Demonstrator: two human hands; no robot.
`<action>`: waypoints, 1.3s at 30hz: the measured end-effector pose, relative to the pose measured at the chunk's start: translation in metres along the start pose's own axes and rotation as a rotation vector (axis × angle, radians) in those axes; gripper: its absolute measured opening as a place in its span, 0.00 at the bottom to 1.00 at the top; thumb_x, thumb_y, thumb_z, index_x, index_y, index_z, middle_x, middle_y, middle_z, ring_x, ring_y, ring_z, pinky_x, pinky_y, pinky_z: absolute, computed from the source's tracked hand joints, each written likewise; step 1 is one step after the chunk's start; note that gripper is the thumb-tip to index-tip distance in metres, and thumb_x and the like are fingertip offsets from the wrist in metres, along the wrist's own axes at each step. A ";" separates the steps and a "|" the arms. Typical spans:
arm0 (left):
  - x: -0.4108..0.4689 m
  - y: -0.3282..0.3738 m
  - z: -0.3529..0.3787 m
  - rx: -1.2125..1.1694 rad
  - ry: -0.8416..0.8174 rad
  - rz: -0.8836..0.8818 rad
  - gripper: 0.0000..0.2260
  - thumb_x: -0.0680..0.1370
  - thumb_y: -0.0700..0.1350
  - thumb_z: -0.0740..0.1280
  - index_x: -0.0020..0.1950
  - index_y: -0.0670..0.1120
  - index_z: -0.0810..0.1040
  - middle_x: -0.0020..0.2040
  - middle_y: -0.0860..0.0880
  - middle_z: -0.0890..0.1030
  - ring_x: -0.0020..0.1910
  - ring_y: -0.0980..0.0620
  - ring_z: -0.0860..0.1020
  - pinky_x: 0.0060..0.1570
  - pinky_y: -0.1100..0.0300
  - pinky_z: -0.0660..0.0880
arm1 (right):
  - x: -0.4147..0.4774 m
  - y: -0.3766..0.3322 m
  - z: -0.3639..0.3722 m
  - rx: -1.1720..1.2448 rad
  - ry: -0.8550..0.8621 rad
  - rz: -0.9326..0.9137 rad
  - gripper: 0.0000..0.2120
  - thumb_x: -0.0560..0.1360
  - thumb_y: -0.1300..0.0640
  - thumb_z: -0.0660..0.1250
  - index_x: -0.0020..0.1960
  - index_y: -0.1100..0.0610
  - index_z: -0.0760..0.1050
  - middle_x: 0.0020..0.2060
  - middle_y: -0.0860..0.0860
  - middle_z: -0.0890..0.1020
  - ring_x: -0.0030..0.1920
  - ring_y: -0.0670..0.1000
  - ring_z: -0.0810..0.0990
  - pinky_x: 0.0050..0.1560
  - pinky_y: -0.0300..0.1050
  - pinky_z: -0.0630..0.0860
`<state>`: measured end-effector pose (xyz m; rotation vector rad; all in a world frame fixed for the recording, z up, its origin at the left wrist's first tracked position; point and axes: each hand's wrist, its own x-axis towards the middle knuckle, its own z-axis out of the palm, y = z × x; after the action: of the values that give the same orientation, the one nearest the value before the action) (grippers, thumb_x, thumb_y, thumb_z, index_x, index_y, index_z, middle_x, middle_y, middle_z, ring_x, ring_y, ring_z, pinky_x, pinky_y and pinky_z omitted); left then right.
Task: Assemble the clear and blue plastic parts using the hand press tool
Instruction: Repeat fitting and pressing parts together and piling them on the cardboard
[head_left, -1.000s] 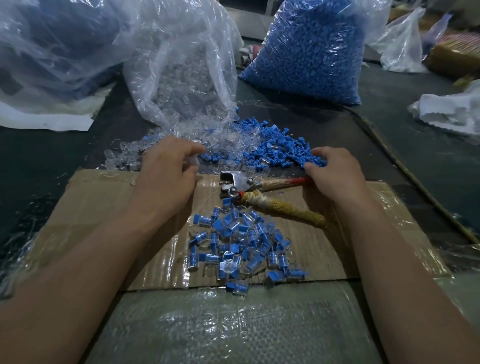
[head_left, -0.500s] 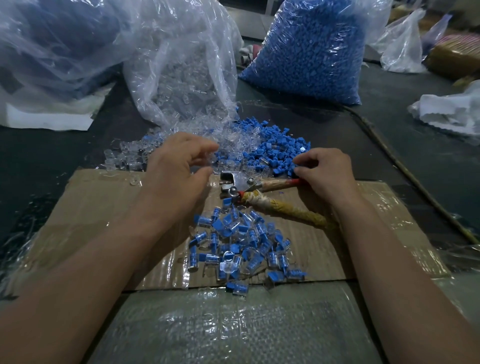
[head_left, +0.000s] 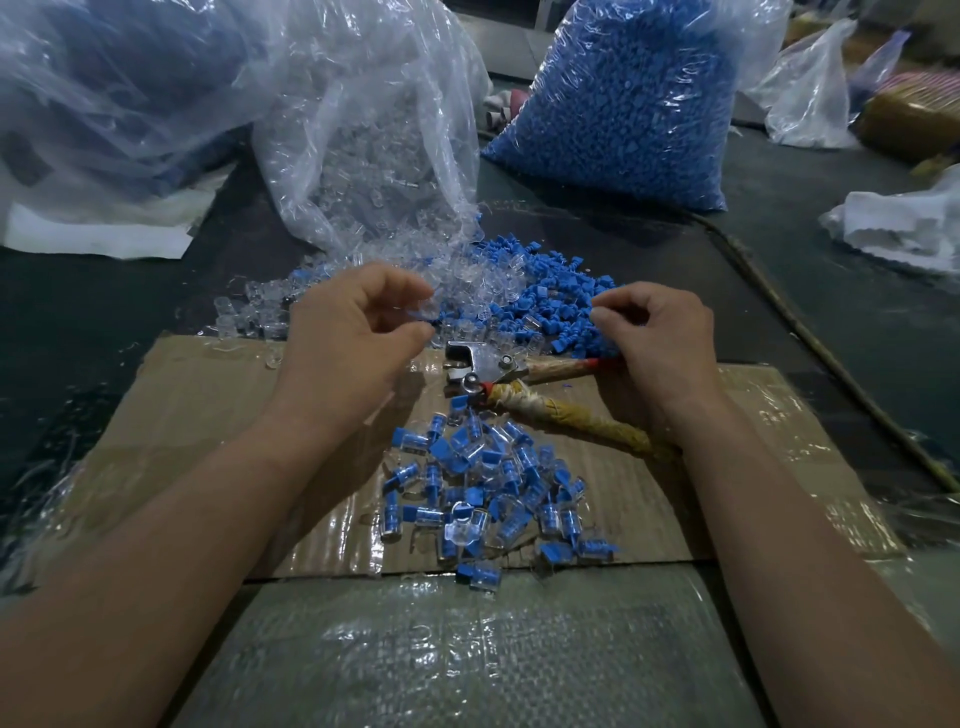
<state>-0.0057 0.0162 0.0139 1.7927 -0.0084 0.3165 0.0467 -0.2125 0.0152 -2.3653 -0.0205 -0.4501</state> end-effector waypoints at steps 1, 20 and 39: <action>-0.001 -0.001 0.000 -0.050 -0.008 -0.043 0.10 0.71 0.35 0.70 0.41 0.51 0.81 0.41 0.49 0.82 0.44 0.48 0.81 0.46 0.49 0.80 | 0.000 -0.001 0.000 0.027 0.008 0.011 0.05 0.72 0.58 0.70 0.48 0.54 0.81 0.36 0.38 0.77 0.38 0.37 0.76 0.44 0.30 0.72; -0.007 0.008 0.003 -0.079 -0.050 -0.067 0.06 0.71 0.37 0.70 0.39 0.48 0.81 0.37 0.48 0.82 0.37 0.49 0.82 0.43 0.52 0.81 | -0.009 -0.016 -0.005 0.313 -0.106 0.070 0.08 0.73 0.61 0.68 0.43 0.48 0.77 0.35 0.46 0.80 0.32 0.42 0.80 0.35 0.33 0.77; -0.012 0.016 0.009 -0.073 -0.112 -0.046 0.06 0.71 0.37 0.70 0.42 0.47 0.80 0.36 0.47 0.83 0.35 0.54 0.82 0.36 0.66 0.78 | -0.051 -0.063 0.012 0.437 -0.251 -0.270 0.08 0.70 0.64 0.71 0.41 0.51 0.77 0.33 0.43 0.80 0.34 0.44 0.81 0.38 0.37 0.79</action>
<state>-0.0180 0.0016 0.0245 1.7334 -0.0570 0.1800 -0.0065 -0.1518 0.0315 -1.9750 -0.5086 -0.2397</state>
